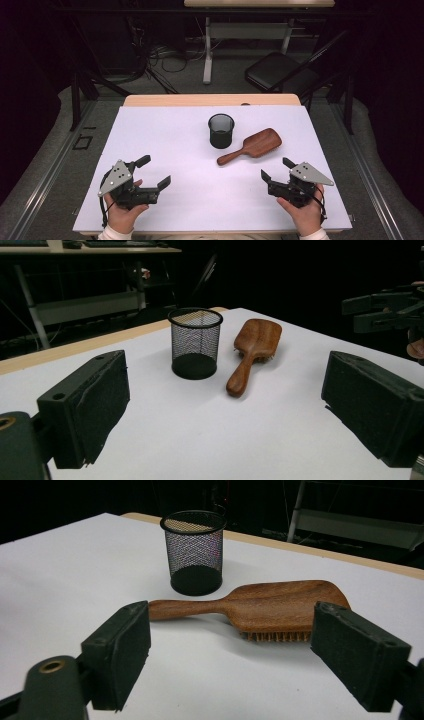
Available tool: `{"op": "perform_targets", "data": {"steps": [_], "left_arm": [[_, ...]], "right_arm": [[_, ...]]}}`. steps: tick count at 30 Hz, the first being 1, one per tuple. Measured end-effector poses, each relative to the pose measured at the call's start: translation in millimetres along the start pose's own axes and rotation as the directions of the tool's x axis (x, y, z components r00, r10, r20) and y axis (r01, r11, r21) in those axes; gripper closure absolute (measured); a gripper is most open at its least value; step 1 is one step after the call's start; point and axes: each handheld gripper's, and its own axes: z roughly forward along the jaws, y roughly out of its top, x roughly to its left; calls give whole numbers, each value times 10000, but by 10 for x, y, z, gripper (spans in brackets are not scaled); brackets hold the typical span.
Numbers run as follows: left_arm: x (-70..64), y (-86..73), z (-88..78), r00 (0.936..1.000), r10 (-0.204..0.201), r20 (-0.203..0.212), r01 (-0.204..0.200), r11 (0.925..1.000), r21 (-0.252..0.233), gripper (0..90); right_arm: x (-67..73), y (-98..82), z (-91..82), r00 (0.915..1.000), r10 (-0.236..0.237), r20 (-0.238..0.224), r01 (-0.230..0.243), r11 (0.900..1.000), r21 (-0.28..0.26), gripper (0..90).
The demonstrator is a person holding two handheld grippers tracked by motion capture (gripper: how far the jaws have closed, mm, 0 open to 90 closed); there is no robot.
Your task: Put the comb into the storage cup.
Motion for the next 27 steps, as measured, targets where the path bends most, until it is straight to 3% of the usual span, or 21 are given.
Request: {"op": "perform_targets", "data": {"steps": [5,10,15,27], "left_arm": [[-15,-25,-2,10000,-80,-21,80,10000,28,53],[-71,-36,6,9997,232,-38,-232,9997,118,53],[-82,-44,20,9998,185,-67,-184,9997,190,53],[-57,-78,34,9998,72,-163,-66,9992,382,53]], "right_arm": [[16,6,44,9997,-168,-182,169,9998,73,215],[45,9,84,9984,-388,-421,400,9988,293,293],[64,20,138,9970,-630,-449,651,9967,477,313],[66,109,245,9984,-330,-456,373,9945,975,313]]}}
